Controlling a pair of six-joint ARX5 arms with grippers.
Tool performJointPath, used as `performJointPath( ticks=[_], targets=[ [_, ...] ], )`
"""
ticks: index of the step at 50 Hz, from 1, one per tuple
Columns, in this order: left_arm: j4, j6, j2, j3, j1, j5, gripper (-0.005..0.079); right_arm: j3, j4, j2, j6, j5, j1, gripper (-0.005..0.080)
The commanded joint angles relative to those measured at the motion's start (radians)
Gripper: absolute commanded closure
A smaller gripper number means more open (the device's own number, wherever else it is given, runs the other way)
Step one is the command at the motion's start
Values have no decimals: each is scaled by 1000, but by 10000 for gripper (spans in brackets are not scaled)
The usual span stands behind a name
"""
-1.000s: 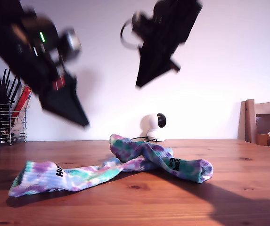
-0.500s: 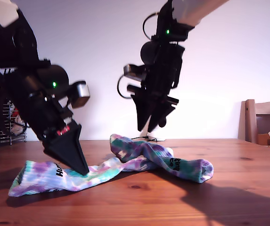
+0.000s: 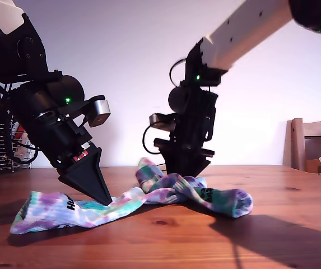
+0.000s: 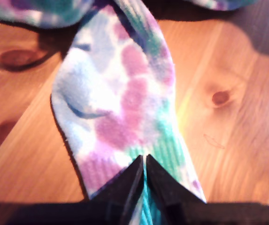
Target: Fold the socks in front of you. After folding them, place them to the left side.
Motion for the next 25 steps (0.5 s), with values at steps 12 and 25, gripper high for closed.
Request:
performJointPath(
  ticks=[12,25],
  targets=[
    [14,1,28,3,-3,2,762,-6,23,-8,-13,37,3,763],
    [30,1,104,3,-28,1,762,-4,13,-43,-14,73,-30,763]
  ],
)
